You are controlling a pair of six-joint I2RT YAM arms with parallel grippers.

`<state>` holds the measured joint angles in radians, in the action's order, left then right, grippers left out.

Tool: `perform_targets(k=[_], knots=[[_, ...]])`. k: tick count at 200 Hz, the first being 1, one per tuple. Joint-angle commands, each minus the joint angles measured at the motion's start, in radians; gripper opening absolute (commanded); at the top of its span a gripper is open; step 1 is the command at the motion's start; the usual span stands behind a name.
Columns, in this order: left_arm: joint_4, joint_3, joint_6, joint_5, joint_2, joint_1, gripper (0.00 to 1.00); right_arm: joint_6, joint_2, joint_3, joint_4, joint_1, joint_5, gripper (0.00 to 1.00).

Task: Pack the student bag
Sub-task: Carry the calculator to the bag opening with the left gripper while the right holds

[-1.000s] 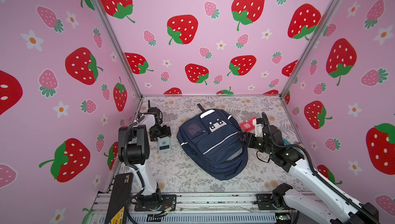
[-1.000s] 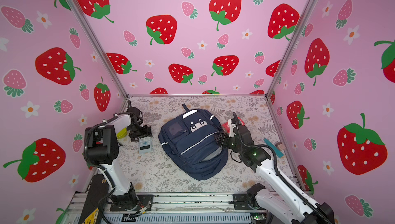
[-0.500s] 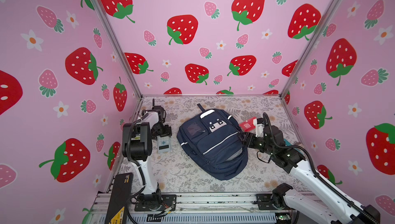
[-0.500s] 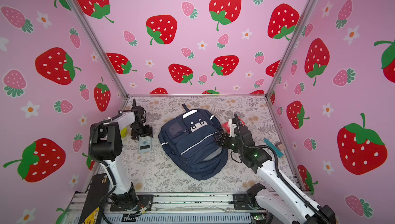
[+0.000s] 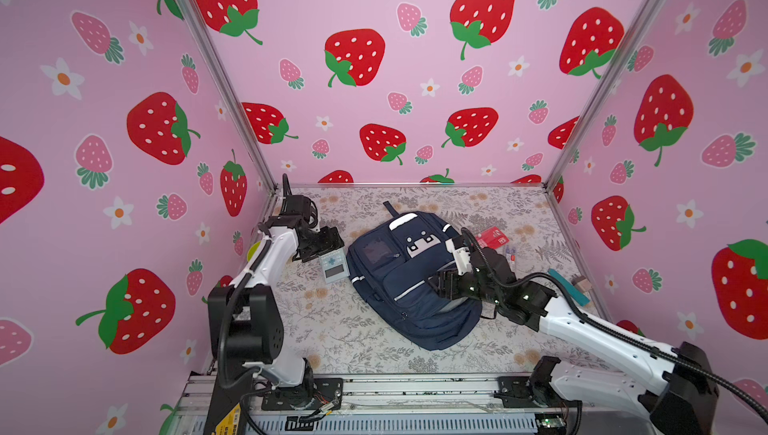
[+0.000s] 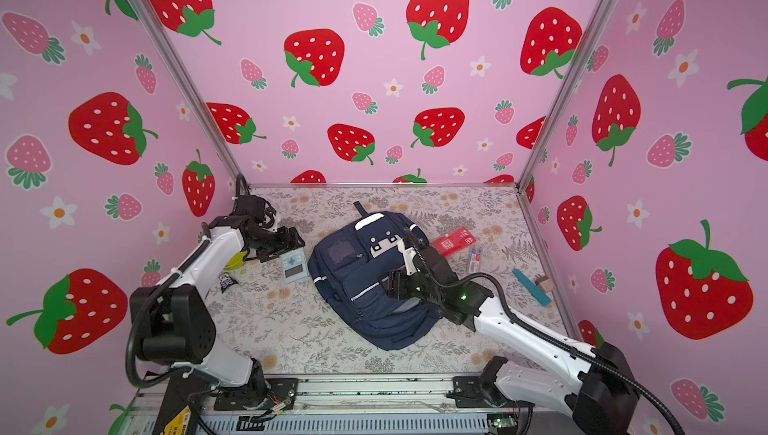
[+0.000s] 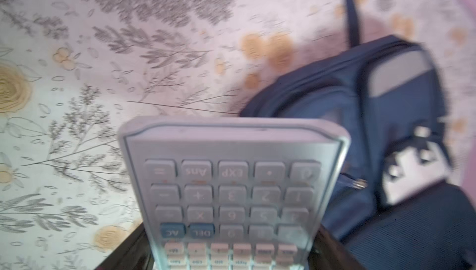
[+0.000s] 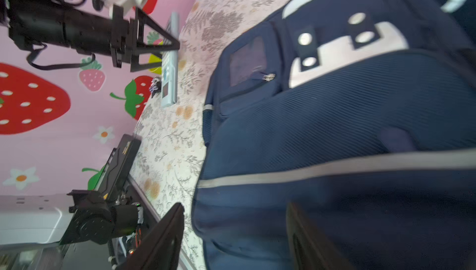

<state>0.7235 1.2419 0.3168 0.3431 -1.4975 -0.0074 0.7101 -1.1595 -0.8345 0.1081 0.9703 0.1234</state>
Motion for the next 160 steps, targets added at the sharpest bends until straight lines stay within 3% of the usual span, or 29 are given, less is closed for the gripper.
perform_targets(k=[1, 37, 77, 118, 160], knots=[[-0.036, -0.036, 0.114, 0.158, 0.094, -0.083, 0.22, -0.078, -0.093, -0.119, -0.089, 0.066, -0.022, 0.65], [-0.164, -0.094, 0.285, 0.173, 0.178, -0.273, 0.22, -0.095, -0.223, -0.214, -0.131, 0.098, -0.04, 0.64], [-0.208, -0.081, 0.344, 0.178, 0.169, -0.37, 0.22, -0.094, -0.249, -0.225, -0.134, 0.09, -0.119, 0.63], [-0.207, -0.068, 0.346, 0.175, 0.177, -0.403, 0.21, -0.067, -0.264, -0.236, -0.116, 0.068, -0.122, 0.52], [-0.213, -0.082, 0.343, 0.174, 0.186, -0.412, 0.22, -0.052, -0.281, -0.258, -0.128, 0.067, -0.087, 0.28]])
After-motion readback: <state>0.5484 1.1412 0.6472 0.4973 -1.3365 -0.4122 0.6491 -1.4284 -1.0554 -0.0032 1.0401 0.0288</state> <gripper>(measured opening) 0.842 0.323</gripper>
